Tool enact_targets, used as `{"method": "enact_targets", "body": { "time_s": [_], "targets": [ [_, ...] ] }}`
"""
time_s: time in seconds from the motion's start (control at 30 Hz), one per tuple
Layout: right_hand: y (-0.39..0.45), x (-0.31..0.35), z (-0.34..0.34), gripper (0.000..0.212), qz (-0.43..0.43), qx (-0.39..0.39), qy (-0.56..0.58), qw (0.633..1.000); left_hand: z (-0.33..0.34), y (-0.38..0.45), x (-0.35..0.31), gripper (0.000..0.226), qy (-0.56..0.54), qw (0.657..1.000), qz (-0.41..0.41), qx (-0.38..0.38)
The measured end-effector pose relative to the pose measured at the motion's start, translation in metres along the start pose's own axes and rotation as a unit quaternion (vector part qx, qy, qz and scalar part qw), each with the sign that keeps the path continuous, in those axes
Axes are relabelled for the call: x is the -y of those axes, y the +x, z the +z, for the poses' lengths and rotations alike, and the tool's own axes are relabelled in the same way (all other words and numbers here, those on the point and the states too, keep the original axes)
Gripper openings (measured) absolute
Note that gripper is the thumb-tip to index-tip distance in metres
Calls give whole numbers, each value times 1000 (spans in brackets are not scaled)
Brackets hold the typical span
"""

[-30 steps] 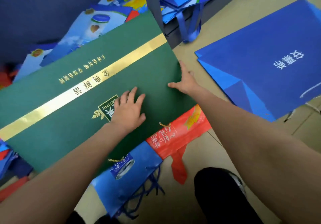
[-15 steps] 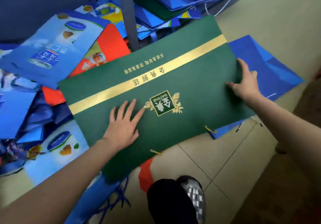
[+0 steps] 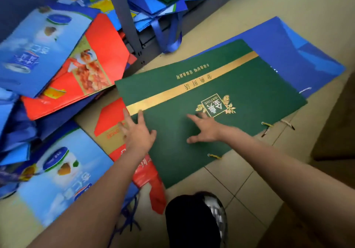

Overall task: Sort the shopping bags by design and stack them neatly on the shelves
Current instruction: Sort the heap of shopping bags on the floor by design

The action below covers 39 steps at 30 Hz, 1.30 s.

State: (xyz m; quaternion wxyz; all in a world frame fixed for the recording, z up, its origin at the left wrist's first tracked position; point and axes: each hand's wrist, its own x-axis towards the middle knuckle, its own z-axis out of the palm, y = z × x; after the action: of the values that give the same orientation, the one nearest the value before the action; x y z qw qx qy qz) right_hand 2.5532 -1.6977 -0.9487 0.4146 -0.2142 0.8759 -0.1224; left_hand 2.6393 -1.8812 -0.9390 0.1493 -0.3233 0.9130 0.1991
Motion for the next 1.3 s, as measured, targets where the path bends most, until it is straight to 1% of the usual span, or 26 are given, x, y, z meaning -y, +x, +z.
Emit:
{"method": "enact_targets", "body": {
  "time_s": [0.03, 0.1, 0.17, 0.2, 0.23, 0.27, 0.3, 0.37, 0.43, 0.47, 0.5, 0.53, 0.57, 0.63, 0.67, 0.73, 0.8, 0.87, 0.93, 1.03, 1.1, 1.13, 1.2, 1.23, 1.27, 1.3],
  "targets": [
    [-1, 5, 10, 98, -12, 13, 7, 1000, -3, 2, 0, 74, -88, 996, -19, 4],
    [-8, 10, 20, 101, -22, 14, 41, 999, -7, 6, -8, 72, -250, 967, -43, 26],
    [-17, 13, 23, 105, -25, -12, 100, 995, -8, 7, -22, 79, -326, 943, -40, 54],
    [-21, 14, 24, 108, -24, -30, 120, 992, -7, 7, -28, 90, -358, 930, -39, 73],
    [-26, 15, 24, 110, -22, -46, 129, 990, -5, 8, -34, 102, -381, 919, -43, 94],
    [-29, 16, 26, 112, -20, -59, 120, 991, -3, 7, -39, 107, -390, 914, -41, 104],
    [-32, 16, 28, 113, -20, -68, 96, 993, 2, 9, -43, 107, -387, 915, -34, 107],
    [-33, 9, 23, 105, -10, -107, 35, 994, 2, 9, -50, 98, -383, 916, -3, 117],
    [-30, -9, 5, 89, 26, -183, 11, 983, -8, 4, -56, 76, -379, 915, 40, 131],
    [-29, -20, -8, 86, 64, -203, 23, 977, -12, 3, -54, 64, -367, 919, 62, 133],
    [-28, -29, -18, 89, 103, -202, 45, 973, -14, 2, -49, 56, -342, 927, 83, 128],
    [-27, -35, -24, 96, 130, -178, 54, 974, -15, 3, -42, 52, -296, 943, 100, 116],
    [-27, -35, -26, 103, 134, -145, 38, 980, -15, 4, -33, 51, -250, 957, 111, 101],
    [-25, -18, -11, 110, 96, -94, -28, 990, -15, 8, -12, 50, -195, 972, 97, 89],
    [-22, -6, 3, 108, 77, -78, -65, 992, -14, 9, 0, 50, -178, 977, 79, 87],
    [-12, 9, 29, 95, 60, -73, -147, 985, -10, 11, 20, 51, -129, 986, 47, 90],
    [-3, 13, 41, 82, 66, -81, -193, 976, -4, 8, 37, 54, -53, 991, 47, 112],
    [2, 12, 42, 79, 67, -64, -213, 973, 6, 1, 55, 57, 25, 986, 57, 154],
    [5, 11, 39, 75, 57, -64, -252, 964, 18, -4, 66, 57, 67, 978, 64, 189],
    [9, 10, 19, 68, 52, -123, -270, 954, 22, -2, 71, 54, 99, 968, 98, 208],
    [9, 7, 1, 69, 78, -165, -276, 944, 10, 3, 72, 45, 77, 958, 149, 233],
    [9, 5, -6, 71, 99, -175, -275, 940, 0, 6, 75, 42, 69, 954, 166, 238],
    [10, 5, -11, 74, 149, -179, -246, 941, -19, 11, 94, 40, 93, 954, 183, 218],
    [12, 11, -8, 72, 162, -177, -217, 946, -27, 13, 108, 41, 120, 954, 184, 203],
    [16, 20, -1, 68, 157, -170, -176, 957, -34, 12, 122, 45, 152, 953, 175, 193],
    [20, 34, 9, 66, 127, -158, -125, 971, -39, 10, 137, 50, 184, 950, 159, 195]
  ]
}}
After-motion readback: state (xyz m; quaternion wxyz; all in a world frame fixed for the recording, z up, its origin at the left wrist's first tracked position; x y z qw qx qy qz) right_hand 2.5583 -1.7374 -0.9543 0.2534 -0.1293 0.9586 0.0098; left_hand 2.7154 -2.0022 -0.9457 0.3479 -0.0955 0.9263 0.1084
